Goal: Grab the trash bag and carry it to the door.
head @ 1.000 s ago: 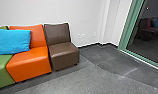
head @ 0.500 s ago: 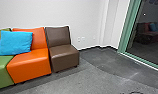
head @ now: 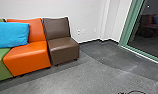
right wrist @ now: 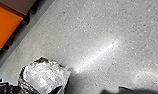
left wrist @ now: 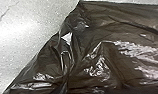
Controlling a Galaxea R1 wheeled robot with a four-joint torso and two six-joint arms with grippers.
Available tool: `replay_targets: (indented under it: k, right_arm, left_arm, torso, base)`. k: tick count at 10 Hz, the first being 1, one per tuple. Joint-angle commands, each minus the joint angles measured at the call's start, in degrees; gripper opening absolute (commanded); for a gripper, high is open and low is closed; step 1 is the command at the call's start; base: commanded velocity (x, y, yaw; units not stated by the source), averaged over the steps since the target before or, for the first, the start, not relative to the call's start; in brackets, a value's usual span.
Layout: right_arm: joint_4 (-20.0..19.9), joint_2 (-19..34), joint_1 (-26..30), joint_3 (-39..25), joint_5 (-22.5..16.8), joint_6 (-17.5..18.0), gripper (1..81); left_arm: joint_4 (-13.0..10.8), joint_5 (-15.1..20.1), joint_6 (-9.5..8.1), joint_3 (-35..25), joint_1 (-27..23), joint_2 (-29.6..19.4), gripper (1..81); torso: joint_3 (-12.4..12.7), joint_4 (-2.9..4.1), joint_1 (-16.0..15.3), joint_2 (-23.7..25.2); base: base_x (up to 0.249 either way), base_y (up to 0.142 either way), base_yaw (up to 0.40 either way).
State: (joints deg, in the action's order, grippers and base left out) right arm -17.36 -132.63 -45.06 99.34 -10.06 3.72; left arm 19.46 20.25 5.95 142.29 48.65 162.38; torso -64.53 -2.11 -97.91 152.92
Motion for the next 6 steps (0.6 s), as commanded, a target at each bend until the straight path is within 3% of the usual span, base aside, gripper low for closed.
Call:
replay_targets:
  k: [1, 2, 3, 6]
  right_arm:
    - [-1.10, 1.56, 6.86, -1.00, -2.07, 0.15, 81.1]
    - [-1.10, 1.47, 6.77, -0.83, -2.07, 0.15, 81.1]
    - [-1.10, 1.38, 6.77, -0.65, -2.07, 0.15, 81.1]
    - [-1.01, 1.20, 6.77, -0.56, -2.07, 0.15, 81.1]
  left_arm:
    - [0.14, 4.54, 0.03, -0.16, -5.89, -0.56, 81.1]
    - [0.14, 4.36, -0.06, -0.08, -5.80, -0.65, 81.1]
    - [0.14, 4.36, -0.06, 0.10, -5.71, -0.65, 81.1]
    - [0.15, 4.36, -0.06, 0.27, -5.71, -0.56, 81.1]
  torso:
    - [-5.19, 0.00, 0.07, -0.02]
    - [-5.81, 0.00, -0.35, 0.31]
    - [-3.39, 0.00, -0.57, 0.53]
    - [-5.07, 0.00, -0.89, 0.66]
  base:
    - [0.000, 0.000, 0.000]
    - [0.000, 0.000, 0.000]
    - [0.000, 0.000, 0.000]
    - [0.000, 0.000, 0.000]
